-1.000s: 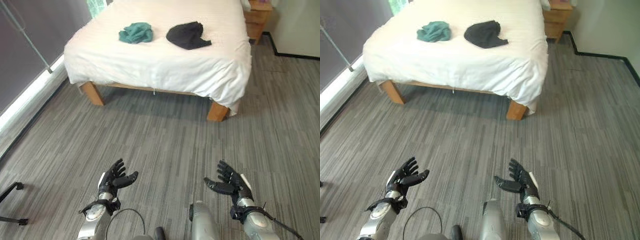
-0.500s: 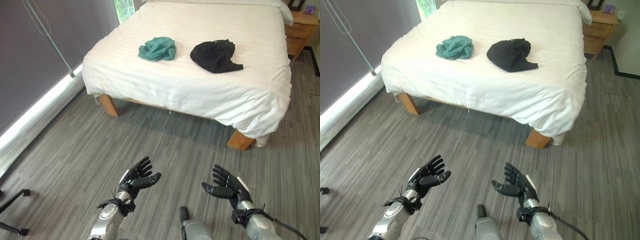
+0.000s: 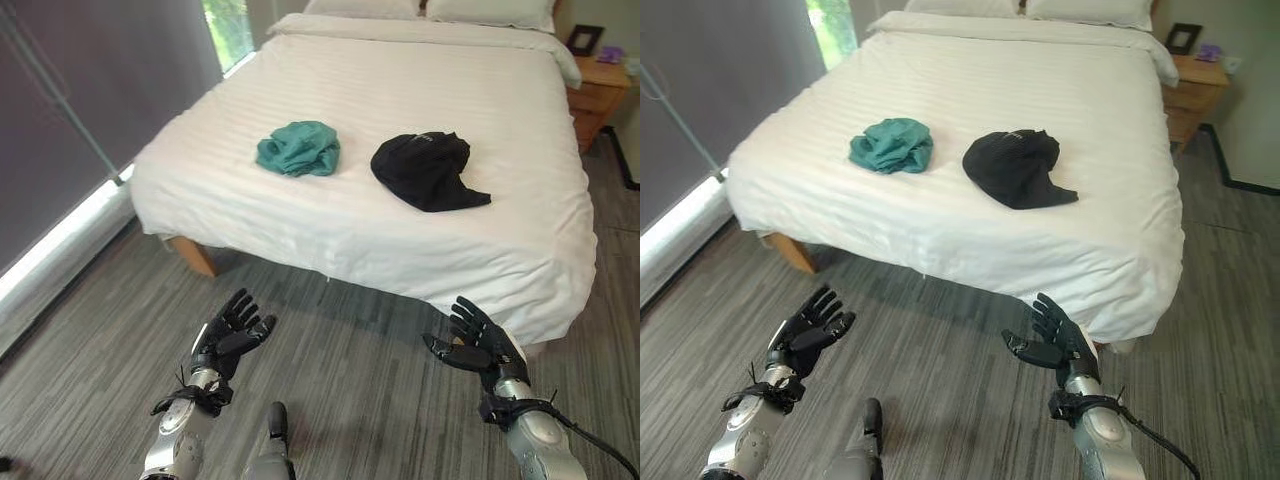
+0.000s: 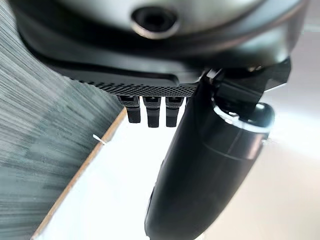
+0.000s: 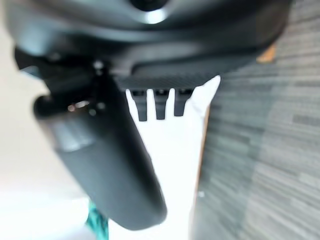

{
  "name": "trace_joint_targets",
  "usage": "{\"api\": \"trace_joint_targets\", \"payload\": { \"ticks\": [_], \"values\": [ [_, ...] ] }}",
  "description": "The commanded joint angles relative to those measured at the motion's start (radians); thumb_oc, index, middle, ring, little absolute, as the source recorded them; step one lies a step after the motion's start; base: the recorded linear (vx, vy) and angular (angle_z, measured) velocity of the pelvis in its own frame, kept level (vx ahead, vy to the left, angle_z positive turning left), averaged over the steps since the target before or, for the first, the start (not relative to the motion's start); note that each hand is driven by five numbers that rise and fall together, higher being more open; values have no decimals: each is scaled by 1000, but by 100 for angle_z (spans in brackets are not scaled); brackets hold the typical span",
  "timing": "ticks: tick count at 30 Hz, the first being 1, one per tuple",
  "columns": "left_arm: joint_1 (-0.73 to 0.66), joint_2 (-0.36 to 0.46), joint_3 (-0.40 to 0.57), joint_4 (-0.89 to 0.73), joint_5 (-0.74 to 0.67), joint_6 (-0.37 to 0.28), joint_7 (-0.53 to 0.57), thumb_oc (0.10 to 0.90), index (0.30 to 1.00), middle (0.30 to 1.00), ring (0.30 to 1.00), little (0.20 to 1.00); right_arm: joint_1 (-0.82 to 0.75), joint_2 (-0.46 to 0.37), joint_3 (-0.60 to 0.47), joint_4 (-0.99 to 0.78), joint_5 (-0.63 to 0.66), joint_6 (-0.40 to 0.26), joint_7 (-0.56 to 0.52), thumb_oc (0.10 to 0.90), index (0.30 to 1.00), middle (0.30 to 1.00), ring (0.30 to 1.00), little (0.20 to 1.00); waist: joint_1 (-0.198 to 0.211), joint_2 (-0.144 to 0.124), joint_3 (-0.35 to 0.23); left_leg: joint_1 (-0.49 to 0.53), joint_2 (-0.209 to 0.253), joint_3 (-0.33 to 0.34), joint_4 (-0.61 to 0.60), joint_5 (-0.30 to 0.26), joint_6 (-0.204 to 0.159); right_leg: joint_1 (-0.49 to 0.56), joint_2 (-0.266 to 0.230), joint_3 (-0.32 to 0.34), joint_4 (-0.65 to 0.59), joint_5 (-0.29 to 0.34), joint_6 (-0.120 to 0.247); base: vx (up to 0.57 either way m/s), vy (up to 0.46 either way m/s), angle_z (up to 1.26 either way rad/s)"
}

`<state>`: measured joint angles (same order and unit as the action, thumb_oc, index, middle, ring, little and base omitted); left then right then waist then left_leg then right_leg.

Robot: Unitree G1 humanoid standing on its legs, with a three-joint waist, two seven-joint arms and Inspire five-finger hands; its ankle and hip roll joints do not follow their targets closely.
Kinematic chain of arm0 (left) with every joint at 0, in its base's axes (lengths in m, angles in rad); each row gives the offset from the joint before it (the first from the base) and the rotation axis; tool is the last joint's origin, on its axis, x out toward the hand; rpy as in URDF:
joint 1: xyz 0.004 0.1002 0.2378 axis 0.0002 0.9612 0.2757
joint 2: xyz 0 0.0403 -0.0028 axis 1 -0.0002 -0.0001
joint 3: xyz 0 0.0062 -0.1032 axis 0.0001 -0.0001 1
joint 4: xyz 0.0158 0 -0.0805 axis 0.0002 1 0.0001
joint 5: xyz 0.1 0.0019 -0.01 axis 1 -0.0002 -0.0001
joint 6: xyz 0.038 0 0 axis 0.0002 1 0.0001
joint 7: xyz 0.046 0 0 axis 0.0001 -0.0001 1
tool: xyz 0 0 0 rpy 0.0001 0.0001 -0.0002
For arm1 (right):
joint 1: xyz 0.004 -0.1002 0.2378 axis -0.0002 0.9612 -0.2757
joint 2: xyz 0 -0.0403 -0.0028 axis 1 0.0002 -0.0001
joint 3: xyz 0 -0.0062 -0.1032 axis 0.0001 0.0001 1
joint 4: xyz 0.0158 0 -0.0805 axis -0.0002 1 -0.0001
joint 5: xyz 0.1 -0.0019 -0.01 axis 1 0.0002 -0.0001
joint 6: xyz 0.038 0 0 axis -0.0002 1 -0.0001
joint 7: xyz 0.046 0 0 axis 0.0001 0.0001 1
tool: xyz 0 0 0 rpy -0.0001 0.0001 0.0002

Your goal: Pick up bed clothes into laundry basket.

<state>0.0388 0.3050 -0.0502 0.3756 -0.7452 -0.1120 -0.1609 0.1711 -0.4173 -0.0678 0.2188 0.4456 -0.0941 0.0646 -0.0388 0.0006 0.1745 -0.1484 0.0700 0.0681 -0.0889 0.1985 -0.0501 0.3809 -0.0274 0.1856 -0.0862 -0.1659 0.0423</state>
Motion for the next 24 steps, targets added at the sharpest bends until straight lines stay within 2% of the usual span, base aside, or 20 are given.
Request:
{"api": "trace_joint_targets", "payload": {
  "ticks": [1, 2, 3, 5, 6, 7, 8, 9, 10, 12, 13, 14, 15, 16, 17, 18, 20, 22, 23, 24],
  "values": [
    [-66, 47, 42, -150, 15, -104, -46, 800, 900, 900, 900, 900, -60, -46, -76, -183, -1, -91, 44, 800, 900, 900, 900, 900, 23, 2, -70, 24, 69, 37, 76, 15, -102, -100, -95, -32, 113, 33, 87, 560, 270, -102],
    [-85, 60, 35, -152, 11, -107, -31, 800, 900, 900, 900, 900, -126, -40, -37, -204, 14, -96, 40, 800, 900, 900, 900, 900, 38, -15, -78, 55, 38, 94, 65, -32, -61, -186, -134, -11, 254, 164, 145, 401, 187, -88],
    [-86, 60, 36, -152, 10, -107, -31, 800, 900, 900, 900, 900, -127, -40, -37, -203, 14, -96, 40, 800, 900, 900, 900, 900, 42, -11, -80, 51, 44, 98, 65, -30, -61, -193, -129, -5, 255, 168, 144, 300, 150, -88],
    [-103, 87, 24, -165, -10, -105, -36, 800, 900, 900, 900, 900, -172, -56, -17, -250, 23, -101, 57, 800, 900, 900, 900, 900, 42, -7, -64, 102, 47, 131, 41, -52, -35, -306, -99, 19, 412, 240, 181, 210, 157, -97],
    [-142, 117, -2, -170, -24, -105, -42, 800, 900, 900, 900, 900, -228, -115, -24, -283, 9, -104, 60, 800, 900, 900, 900, 900, 23, -2, -40, 162, 45, 152, 23, -85, -18, -404, -103, -24, 530, 281, 203, 209, 179, -102],
    [-144, 117, -1, -170, -24, -105, -43, 800, 900, 900, 900, 900, -229, -116, -24, -282, 9, -104, 60, 800, 900, 900, 900, 900, 25, 1, -40, 160, 49, 155, 22, -83, -18, -407, -98, -22, 528, 286, 202, 171, 172, -83],
    [-172, 127, -20, -160, -17, -103, -47, 800, 900, 900, 900, 900, -261, -152, -25, -285, 7, -102, 62, 800, 900, 900, 900, 900, 16, 4, -32, 184, 48, 162, 16, -95, -14, -446, -115, -57, 556, 300, 202, 192, 113, -17],
    [-200, 139, -47, -181, -20, -97, -61, 800, 900, 900, 900, 900, -286, -242, -68, -299, 11, -96, 61, 800, 900, 900, 900, 900, -12, -1, -24, 215, 38, 161, 9, -110, -18, -481, -116, -83, 514, 285, 197, 193, 113, 0],
    [-201, 138, -47, -181, -20, -97, -61, 800, 900, 900, 900, 900, -287, -243, -69, -299, 11, -96, 61, 800, 900, 900, 900, 900, -11, 3, -25, 212, 42, 161, 8, -107, -19, -482, -112, -84, 509, 290, 196, 195, 93, 25],
    [-223, 127, -89, -189, -42, -87, -87, 800, 900, 900, 900, 900, -317, -379, -128, -290, 19, -94, 70, 800, 900, 900, 900, 900, -36, -3, -27, 227, 29, 148, 2, -122, -21, -503, -88, -85, 440, 229, 179, 163, 62, 44],
    [-240, 117, -116, -176, -45, -86, -95, 800, 900, 900, 900, 900, -351, -451, -139, -248, 14, -100, 48, 800, 900, 900, 900, 900, -42, -6, -34, 225, 23, 143, 2, -130, -25, -494, -86, -94, 344, 204, 164, 220, 21, 60],
    [-232, 116, -129, -167, -39, -85, -103, 800, 900, 900, 900, 900, -411, -591, -154, -201, -23, -102, 26, 800, 900, 900, 900, 900, -47, -24, -46, 230, 11, 139, 2, -144, -29, -473, -90, -103, 207, 190, 148, 146, -5, 59],
    [-231, 114, -128, -167, -39, -85, -103, 800, 900, 900, 900, 900, -416, -594, -149, -197, -23, -104, 26, 800, 900, 900, 900, 900, -49, -22, -46, 230, 11, 139, 2, -145, -29, -469, -90, -104, 199, 194, 148, 199, -48, 65],
    [-195, 100, -133, -162, -32, -74, -122, 800, 900, 900, 900, 900, -449, -763, -139, -151, -185, -89, 25, 800, 900, 900, 900, 900, -45, -39, -60, 246, 3, 124, 2, -161, -28, -449, -92, -100, 152, 196, 144, 108, -40, 34],
    [-195, 98, -131, -162, -32, -74, -122, 800, 900, 900, 900, 900, -455, -765, -133, -148, -185, -90, 25, 800, 900, 900, 900, 900, -46, -37, -61, 243, 4, 125, 2, -158, -29, -451, -91, -99, 150, 201, 143, 135, -52, 16],
    [-179, 91, -140, -169, -35, -69, -136, 800, 900, 900, 900, 900, -498, -833, -113, -89, -251, -83, -4, 800, 900, 900, 900, 900, -37, -42, -66, 247, 2, 121, 2, -158, -30, -441, -89, -95, 145, 201, 147, 45, -33, -1],
    [-148, 85, -180, -163, -64, -63, -154, 800, 900, 900, 900, 900, -715, -977, 57, 77, -294, -64, -13, 800, 900, 900, 900, 900, 6, -64, -75, 240, -8, 108, 2, -159, -36, -407, -100, -118, 96, 210, 139, 64, -74, -2],
    [-136, 83, -192, -162, -65, -62, -153, 800, 900, 900, 900, 900, -818, -995, 155, 136, -280, -60, -12, 800, 900, 900, 900, 900, 4, -63, -80, 236, -8, 98, 2, -157, -39, -391, -99, -129, 79, 210, 135, 70, -79, 7],
    [-117, 98, -230, -179, -75, -43, -165, 800, 900, 900, 900, 900, -989, -1055, 327, 225, -374, -60, -26, 800, 900, 900, 900, 900, 33, -77, -82, 232, -5, 83, 2, -154, -44, -367, -97, -153, 59, 207, 130, 89, -80, 25],
    [-113, 93, -224, -179, -75, -43, -165, 800, 900, 900, 900, 900, -1034, -1052, 372, 235, -374, -61, -27, 800, 900, 900, 900, 900, 26, -72, -82, 233, -5, 82, 2, -154, -44, -365, -97, -154, 57, 207, 130, 84, -88, 31]
  ]
}}
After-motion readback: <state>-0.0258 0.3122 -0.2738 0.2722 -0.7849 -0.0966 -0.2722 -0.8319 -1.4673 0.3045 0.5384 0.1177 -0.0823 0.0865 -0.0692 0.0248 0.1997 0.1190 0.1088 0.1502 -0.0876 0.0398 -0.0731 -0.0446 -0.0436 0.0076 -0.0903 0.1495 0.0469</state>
